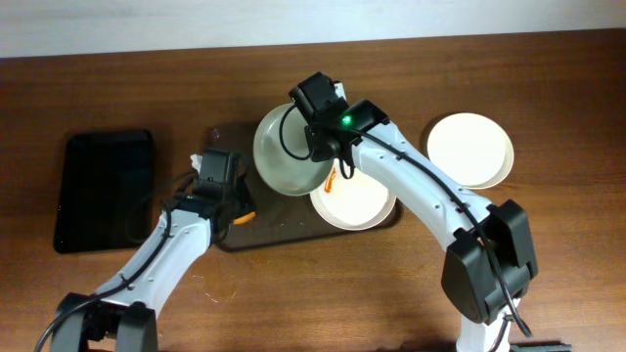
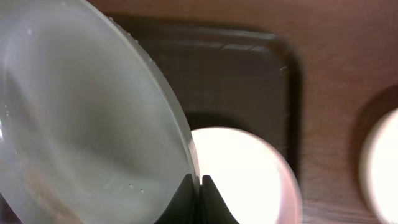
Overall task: Clean dirty plates on tray and stack at the side
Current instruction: 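Hold the back plate rim with the right gripper and scrub it with the sponge, then lift the scrubbed plate with the right gripper and stack it on the right plate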
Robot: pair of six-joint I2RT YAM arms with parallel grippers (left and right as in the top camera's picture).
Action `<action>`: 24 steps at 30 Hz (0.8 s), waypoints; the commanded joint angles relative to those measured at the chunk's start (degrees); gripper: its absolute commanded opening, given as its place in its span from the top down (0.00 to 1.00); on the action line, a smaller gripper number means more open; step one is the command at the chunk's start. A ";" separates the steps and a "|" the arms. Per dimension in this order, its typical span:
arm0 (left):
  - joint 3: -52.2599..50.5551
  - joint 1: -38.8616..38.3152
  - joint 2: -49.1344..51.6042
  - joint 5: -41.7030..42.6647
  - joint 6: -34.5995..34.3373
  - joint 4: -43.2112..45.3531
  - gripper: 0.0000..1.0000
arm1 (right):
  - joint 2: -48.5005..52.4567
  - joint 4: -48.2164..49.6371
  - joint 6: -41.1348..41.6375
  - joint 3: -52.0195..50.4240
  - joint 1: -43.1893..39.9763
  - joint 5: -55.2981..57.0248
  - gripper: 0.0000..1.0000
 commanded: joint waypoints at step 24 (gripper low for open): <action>-9.77 -0.11 0.68 0.59 -2.40 14.88 1.00 | -12.37 -13.90 12.66 0.52 -36.13 -15.91 0.96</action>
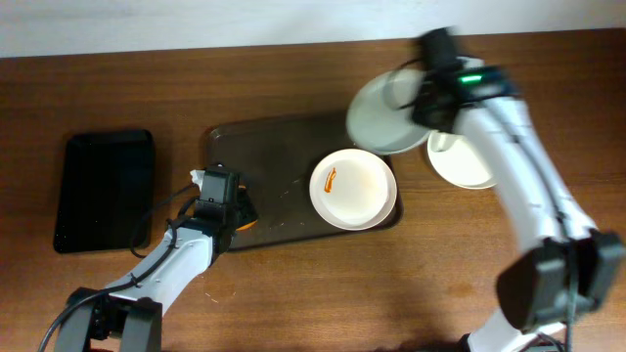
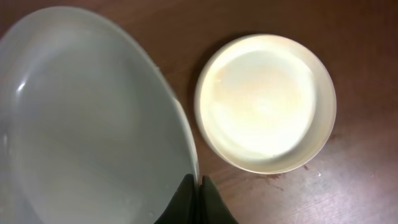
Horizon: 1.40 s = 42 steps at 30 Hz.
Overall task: Clean dirty plates on tray and stack at the side
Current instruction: 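Lift the scrubbed plate with the right gripper and stack it on the right plate, then reach the right gripper to the last plate rim and grasp it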
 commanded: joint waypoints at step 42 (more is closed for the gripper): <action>-0.22 -0.11 1.53 1.75 -0.37 2.29 1.00 | 3.63 23.74 -2.60 -28.83 14.29 -18.16 0.53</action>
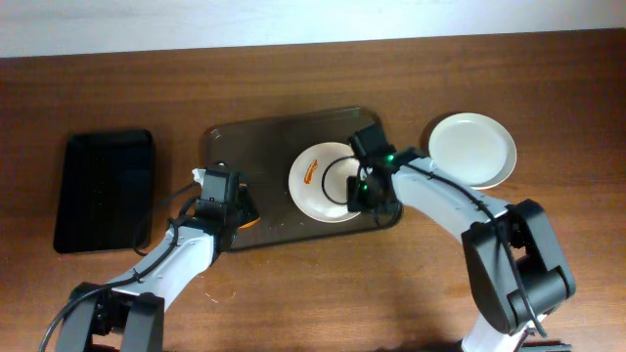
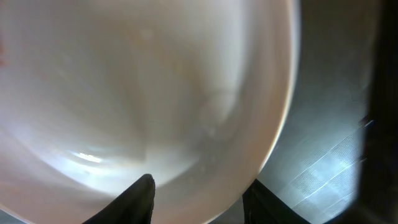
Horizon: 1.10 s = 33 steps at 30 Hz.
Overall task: Clean dirty plates on tray and stack at the side
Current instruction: 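Reach the right gripper to the last plate rim and grasp it, then scrub the last plate with the left-held sponge while the right gripper holds it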
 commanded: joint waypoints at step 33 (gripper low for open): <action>-0.17 -0.09 0.46 2.14 -0.31 0.09 1.00 | 12.15 5.42 -0.92 0.17 -0.59 -7.19 0.96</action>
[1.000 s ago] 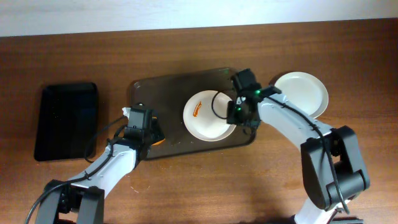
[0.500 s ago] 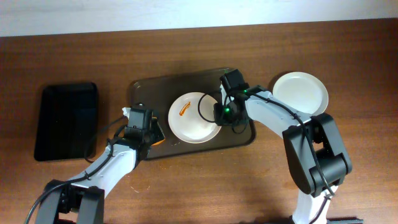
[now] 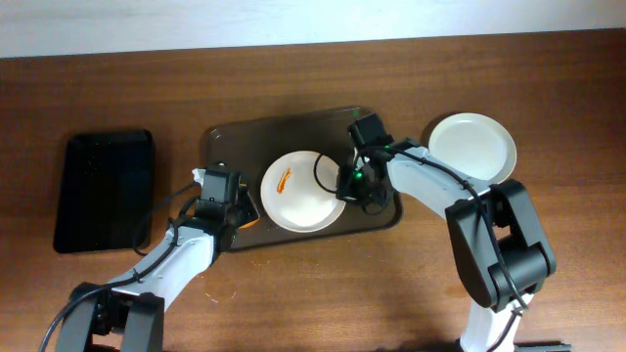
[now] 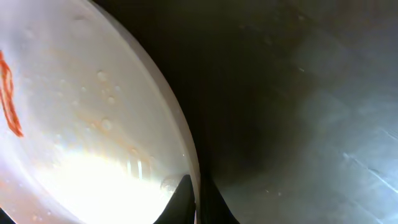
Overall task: Clean dirty plates on tray and stack at the side
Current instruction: 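Scrub the last plate with the left-held sponge while the right gripper holds it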
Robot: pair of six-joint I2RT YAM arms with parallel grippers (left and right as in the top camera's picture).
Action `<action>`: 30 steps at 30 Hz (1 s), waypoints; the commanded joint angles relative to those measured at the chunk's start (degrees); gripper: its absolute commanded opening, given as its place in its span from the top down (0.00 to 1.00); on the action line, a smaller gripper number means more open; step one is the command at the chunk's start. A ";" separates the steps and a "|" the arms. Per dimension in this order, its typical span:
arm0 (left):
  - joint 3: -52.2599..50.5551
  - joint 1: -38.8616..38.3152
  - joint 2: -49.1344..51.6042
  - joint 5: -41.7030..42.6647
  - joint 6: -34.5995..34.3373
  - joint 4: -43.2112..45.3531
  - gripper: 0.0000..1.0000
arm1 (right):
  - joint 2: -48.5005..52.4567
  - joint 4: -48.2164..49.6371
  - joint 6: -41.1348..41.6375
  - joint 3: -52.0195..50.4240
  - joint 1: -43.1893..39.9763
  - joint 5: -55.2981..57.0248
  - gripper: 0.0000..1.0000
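Note:
A dirty white plate (image 3: pixel 298 191) with an orange smear (image 4: pixel 9 93) lies on the dark tray (image 3: pixel 245 142), near its middle. My right gripper (image 3: pixel 345 186) is shut on the plate's right rim; in the right wrist view its gripper (image 4: pixel 198 193) shows one dark finger inside the rim and one outside. A stack of clean white plates (image 3: pixel 471 147) sits on the table to the right of the tray. My left gripper (image 3: pixel 221 200) hovers at the tray's left front edge beside an orange thing (image 3: pixel 246 217); its fingers are hidden from above.
A black rectangular tray (image 3: pixel 103 191) lies at the far left of the brown wooden table (image 3: pixel 567 98). The right arm stretches from the front right across the tray's right edge.
My right gripper was open around the dirty plate's right rim and is now shut on it. The plate lies further left on the tray. The left arm has not moved.
My right gripper first held a clean plate over the tray, then held it beside the plate on the table at the right. Later that plate lay on the stack and the gripper stood open at the dirty plate. Now it pinches that plate's rim.

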 commanded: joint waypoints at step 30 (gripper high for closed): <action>-0.17 -8.55 11.21 1.64 2.25 16.63 1.00 | 4.85 3.96 -20.72 -3.10 0.55 2.54 0.96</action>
